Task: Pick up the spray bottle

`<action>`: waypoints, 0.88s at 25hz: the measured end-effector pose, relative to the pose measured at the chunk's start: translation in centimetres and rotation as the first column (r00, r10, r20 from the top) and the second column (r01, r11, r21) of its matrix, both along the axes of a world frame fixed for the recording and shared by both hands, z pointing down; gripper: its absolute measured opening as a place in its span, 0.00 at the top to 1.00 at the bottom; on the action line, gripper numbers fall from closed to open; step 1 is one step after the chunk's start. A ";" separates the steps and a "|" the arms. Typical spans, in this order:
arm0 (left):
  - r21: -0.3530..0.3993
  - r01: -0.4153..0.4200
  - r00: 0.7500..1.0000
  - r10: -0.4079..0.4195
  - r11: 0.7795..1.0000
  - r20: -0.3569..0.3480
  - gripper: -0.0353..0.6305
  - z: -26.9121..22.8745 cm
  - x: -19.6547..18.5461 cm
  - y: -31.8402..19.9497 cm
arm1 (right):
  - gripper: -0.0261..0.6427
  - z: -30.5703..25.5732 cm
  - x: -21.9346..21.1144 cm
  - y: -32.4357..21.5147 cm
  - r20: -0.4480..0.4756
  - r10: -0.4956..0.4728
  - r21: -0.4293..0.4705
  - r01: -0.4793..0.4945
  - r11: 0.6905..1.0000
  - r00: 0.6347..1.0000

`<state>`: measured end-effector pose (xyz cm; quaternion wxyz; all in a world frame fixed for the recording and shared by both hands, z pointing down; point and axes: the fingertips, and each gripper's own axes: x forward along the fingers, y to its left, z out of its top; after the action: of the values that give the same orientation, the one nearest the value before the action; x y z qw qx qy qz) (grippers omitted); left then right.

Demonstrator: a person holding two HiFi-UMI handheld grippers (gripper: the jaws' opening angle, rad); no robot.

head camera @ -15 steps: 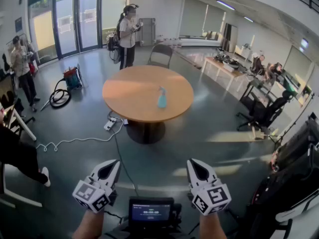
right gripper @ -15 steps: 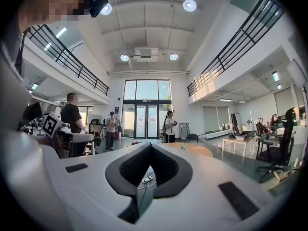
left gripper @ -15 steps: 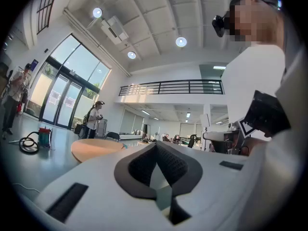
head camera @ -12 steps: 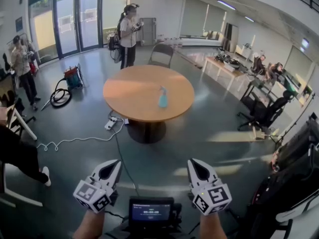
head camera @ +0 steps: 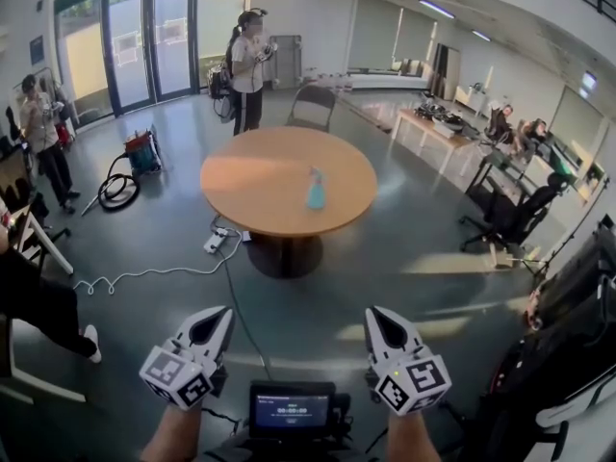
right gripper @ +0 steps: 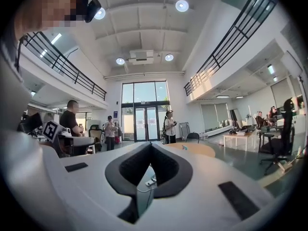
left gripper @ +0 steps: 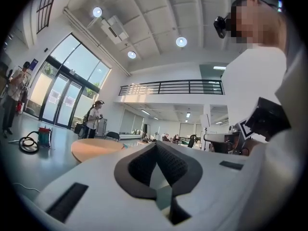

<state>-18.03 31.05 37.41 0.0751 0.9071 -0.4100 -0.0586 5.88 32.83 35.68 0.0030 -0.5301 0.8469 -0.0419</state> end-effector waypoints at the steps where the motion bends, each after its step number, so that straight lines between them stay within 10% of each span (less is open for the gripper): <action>1: -0.004 -0.001 1.000 0.001 1.000 -0.001 0.94 0.1 0.0 0.0 | 0.95 -0.1 0.0 0.0 0.000 0.002 0.007 -0.002 1.000 1.000; 22: -0.004 -0.087 0.996 0.087 0.996 -0.012 0.94 1.1 -4.5 -0.2 | 0.94 0.9 -4.6 0.2 -0.085 0.131 -0.006 -0.132 0.991 0.988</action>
<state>-22.55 30.86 38.48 0.0822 0.9235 -0.3698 -0.0595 1.30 33.00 36.56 -0.0329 -0.5860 0.8093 -0.0240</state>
